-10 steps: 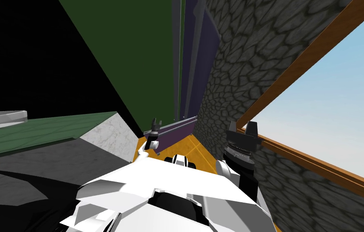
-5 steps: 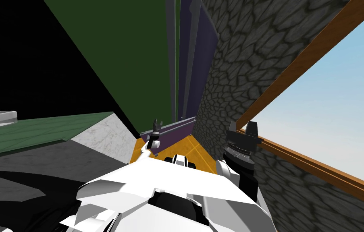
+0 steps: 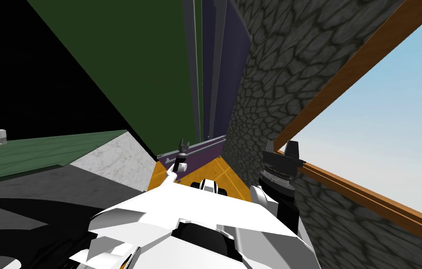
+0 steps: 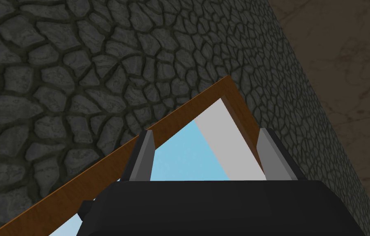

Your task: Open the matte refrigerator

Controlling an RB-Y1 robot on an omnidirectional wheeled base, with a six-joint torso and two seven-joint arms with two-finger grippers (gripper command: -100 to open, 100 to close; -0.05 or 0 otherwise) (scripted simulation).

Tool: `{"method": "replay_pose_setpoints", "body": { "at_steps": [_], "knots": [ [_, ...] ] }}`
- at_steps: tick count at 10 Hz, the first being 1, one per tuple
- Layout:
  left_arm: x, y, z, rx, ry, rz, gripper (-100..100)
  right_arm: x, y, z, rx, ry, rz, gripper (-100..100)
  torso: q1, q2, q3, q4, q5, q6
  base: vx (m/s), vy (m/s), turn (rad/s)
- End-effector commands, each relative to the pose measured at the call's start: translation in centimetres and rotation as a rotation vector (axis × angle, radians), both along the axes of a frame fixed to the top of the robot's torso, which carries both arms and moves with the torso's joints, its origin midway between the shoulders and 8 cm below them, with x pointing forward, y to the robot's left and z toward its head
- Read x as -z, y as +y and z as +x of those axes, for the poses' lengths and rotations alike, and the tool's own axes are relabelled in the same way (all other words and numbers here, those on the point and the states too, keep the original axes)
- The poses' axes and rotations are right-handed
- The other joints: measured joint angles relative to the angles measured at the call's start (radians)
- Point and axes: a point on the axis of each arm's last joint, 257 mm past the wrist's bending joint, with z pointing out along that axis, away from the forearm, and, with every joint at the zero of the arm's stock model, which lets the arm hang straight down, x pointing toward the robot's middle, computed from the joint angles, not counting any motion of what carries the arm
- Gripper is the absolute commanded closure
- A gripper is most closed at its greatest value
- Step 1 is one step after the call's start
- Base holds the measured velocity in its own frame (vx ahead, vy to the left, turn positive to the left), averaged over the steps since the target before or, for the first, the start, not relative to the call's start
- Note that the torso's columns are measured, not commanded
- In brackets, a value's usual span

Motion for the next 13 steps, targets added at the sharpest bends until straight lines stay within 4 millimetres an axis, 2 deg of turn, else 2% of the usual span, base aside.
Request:
{"method": "replay_pose_setpoints", "body": {
  "at_steps": [1, 8, 13],
  "knots": [
    [1.4, -0.1, 0.6, 0.006, 0.017, -0.036, -100, 0.0, 0.0, 0.0, 0.000, 0.000, 0.000, 0, 0.001, 0.001, 0.000, 0.000, 0.000, 0.000, 0.044, -0.065, -0.001],
    [4.6, -0.4, 1.9, 0.016, 0.065, -0.113, -100, 0.0, 0.0, 0.0, 0.000, 0.000, 0.000, 0, 0.000, 0.000, 0.000, 0.000, 0.000, 0.000, 0.040, -0.056, -0.001],
    [6.9, -1.8, 2.7, 0.031, 0.091, -0.196, -100, 0.0, 0.0, 0.0, 0.000, 0.000, 0.000, 0, 0.001, 0.001, 0.000, 0.000, 0.000, 0.000, 0.041, -0.055, -0.001]
  ]
}}
